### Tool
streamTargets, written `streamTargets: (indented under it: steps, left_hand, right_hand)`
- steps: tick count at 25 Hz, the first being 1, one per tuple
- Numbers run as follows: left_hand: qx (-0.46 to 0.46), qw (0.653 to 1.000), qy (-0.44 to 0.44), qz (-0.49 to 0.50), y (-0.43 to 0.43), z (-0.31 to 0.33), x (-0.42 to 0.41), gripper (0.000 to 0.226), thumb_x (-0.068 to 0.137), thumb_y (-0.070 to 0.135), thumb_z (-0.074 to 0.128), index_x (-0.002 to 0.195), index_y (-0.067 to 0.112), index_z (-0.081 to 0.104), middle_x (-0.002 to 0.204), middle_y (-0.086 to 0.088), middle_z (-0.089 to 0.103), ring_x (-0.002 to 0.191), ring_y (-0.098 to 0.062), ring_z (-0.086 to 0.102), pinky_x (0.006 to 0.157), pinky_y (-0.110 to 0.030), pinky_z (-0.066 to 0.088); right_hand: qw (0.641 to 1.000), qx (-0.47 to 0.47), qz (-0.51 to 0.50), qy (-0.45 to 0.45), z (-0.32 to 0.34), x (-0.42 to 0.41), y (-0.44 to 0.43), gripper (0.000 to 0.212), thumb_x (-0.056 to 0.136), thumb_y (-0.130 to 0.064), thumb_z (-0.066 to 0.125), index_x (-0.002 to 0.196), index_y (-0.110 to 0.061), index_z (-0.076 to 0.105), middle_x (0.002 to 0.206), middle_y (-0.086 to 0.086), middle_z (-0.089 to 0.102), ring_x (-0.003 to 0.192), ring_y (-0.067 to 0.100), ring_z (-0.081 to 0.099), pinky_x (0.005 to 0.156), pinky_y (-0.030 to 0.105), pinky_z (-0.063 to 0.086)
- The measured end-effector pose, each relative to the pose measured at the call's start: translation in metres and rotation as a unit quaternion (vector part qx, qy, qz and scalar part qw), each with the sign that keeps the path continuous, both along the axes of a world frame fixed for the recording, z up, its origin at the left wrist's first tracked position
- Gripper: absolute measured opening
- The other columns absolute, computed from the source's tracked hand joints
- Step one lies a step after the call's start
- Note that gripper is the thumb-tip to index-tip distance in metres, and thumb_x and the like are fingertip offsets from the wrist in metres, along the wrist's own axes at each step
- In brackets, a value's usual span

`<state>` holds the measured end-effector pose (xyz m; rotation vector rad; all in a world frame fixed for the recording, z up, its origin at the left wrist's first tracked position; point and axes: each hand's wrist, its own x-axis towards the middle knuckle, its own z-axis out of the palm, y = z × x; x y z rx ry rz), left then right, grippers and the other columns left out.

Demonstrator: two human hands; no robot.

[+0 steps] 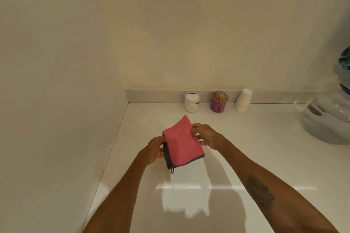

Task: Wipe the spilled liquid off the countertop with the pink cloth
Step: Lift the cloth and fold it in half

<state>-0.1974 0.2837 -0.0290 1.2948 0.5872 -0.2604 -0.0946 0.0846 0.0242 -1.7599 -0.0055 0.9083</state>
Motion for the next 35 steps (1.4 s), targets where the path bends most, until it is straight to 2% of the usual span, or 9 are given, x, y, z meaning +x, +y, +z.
streamTargets:
  steps: [4,6,9,14,17,22,27,31,35]
  left_hand:
    - [0.049,0.994,-0.01,-0.095,-0.019,0.002,0.024,0.034,0.096,0.014,0.051,0.129,0.008,0.052,0.12,-0.013,0.063,0.097,-0.029,0.067,0.071,-0.036,0.058]
    - [0.055,0.991,-0.009,-0.125,-0.036,0.004,0.037,0.038,0.094,0.013,0.055,0.132,0.009,0.051,0.122,-0.012,0.064,0.102,-0.031,0.067,0.074,-0.038,0.059]
    - [0.069,0.984,-0.019,-0.162,-0.069,0.005,0.059,0.044,0.091,0.015,0.062,0.133,0.011,0.049,0.121,-0.008,0.064,0.104,-0.03,0.067,0.08,-0.04,0.058]
    - [0.084,0.983,-0.018,-0.163,-0.139,0.008,0.107,0.051,0.091,0.011,0.063,0.138,0.012,0.042,0.133,-0.014,0.059,0.116,-0.037,0.062,0.093,-0.05,0.055]
    - [0.078,0.983,-0.026,-0.167,-0.188,0.009,0.14,0.053,0.091,0.004,0.062,0.139,0.012,0.04,0.134,-0.015,0.058,0.115,-0.039,0.062,0.083,-0.047,0.057]
    - [0.077,0.981,-0.03,-0.178,-0.277,0.007,0.193,0.053,0.091,0.0,0.06,0.139,0.012,0.04,0.124,-0.008,0.06,0.1,-0.029,0.065,0.072,-0.04,0.058]
    - [0.088,0.979,-0.019,-0.185,-0.364,0.001,0.243,0.054,0.091,-0.001,0.058,0.14,0.011,0.04,0.133,-0.015,0.058,0.109,-0.035,0.063,0.084,-0.048,0.057]
    - [0.085,0.979,-0.018,-0.182,-0.422,-0.006,0.276,0.053,0.091,-0.003,0.055,0.14,0.01,0.041,0.134,-0.016,0.058,0.112,-0.035,0.062,0.085,-0.047,0.056]
    - [0.099,0.979,-0.012,-0.181,-0.463,-0.01,0.302,0.053,0.091,-0.004,0.053,0.141,0.01,0.042,0.136,-0.017,0.056,0.118,-0.038,0.059,0.092,-0.05,0.055]
  right_hand:
    - [0.999,-0.008,-0.022,0.026,-0.007,0.014,-0.043,0.046,0.083,0.003,0.055,0.12,-0.02,0.069,0.105,0.0,0.069,0.089,0.018,0.064,0.068,0.029,0.055]
    - [0.999,-0.007,-0.041,0.033,-0.009,0.021,-0.066,0.044,0.083,0.005,0.054,0.114,-0.022,0.07,0.102,0.0,0.069,0.087,0.018,0.065,0.067,0.028,0.056]
    - [0.997,-0.014,-0.067,0.037,-0.009,0.033,-0.105,0.047,0.085,0.007,0.053,0.122,-0.019,0.068,0.103,0.001,0.069,0.087,0.019,0.065,0.066,0.029,0.056]
    - [0.994,-0.019,-0.099,0.034,-0.008,0.065,-0.178,0.051,0.087,0.009,0.052,0.131,-0.013,0.064,0.105,0.004,0.067,0.089,0.02,0.064,0.072,0.032,0.056]
    - [0.992,-0.021,-0.121,0.033,-0.006,0.088,-0.227,0.051,0.087,0.01,0.052,0.131,-0.011,0.064,0.106,0.005,0.067,0.09,0.02,0.064,0.075,0.032,0.057]
    - [0.988,-0.035,-0.151,0.021,-0.006,0.131,-0.311,0.05,0.087,0.01,0.051,0.129,-0.013,0.065,0.111,0.006,0.068,0.095,0.022,0.065,0.084,0.036,0.056]
    - [0.977,-0.044,-0.21,0.006,-0.015,0.169,-0.387,0.048,0.085,0.01,0.05,0.126,-0.01,0.067,0.107,0.008,0.067,0.085,0.019,0.064,0.07,0.03,0.053]
    - [0.959,-0.062,-0.276,-0.028,-0.031,0.194,-0.436,0.045,0.087,0.007,0.05,0.126,-0.006,0.068,0.106,0.009,0.066,0.094,0.024,0.061,0.084,0.037,0.052]
    - [0.951,-0.076,-0.296,-0.055,-0.042,0.208,-0.467,0.041,0.087,0.006,0.051,0.121,-0.005,0.071,0.101,0.008,0.067,0.093,0.025,0.06,0.081,0.036,0.049]
